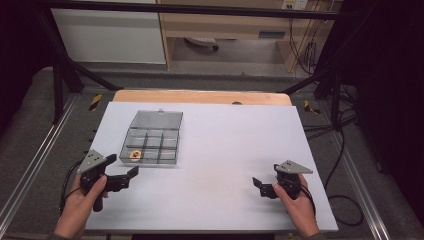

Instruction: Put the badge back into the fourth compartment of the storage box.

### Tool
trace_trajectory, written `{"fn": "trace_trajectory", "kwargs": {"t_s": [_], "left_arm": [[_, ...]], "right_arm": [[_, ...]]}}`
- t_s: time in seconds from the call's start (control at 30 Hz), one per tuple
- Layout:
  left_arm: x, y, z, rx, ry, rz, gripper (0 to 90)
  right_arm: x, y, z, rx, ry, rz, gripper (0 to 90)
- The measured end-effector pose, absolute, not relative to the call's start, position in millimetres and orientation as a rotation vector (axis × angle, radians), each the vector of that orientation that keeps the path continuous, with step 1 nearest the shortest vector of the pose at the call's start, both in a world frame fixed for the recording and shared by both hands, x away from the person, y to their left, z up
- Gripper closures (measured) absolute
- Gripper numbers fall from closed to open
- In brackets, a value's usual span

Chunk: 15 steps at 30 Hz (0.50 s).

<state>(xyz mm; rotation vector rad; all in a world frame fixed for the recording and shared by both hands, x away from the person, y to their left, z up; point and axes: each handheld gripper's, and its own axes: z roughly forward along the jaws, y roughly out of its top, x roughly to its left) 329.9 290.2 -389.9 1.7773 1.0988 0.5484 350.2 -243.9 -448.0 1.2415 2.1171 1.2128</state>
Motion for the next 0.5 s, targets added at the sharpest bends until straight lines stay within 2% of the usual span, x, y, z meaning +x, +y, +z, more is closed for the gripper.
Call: {"fn": "trace_trajectory", "kwargs": {"t_s": [0.5], "left_arm": [[309.3,293.9,-408.3,1.846,1.092,0.553,6.7]], "right_arm": [[349.3,-243.6,-447.6,1.241,2.121,1.214,2.6]]}}
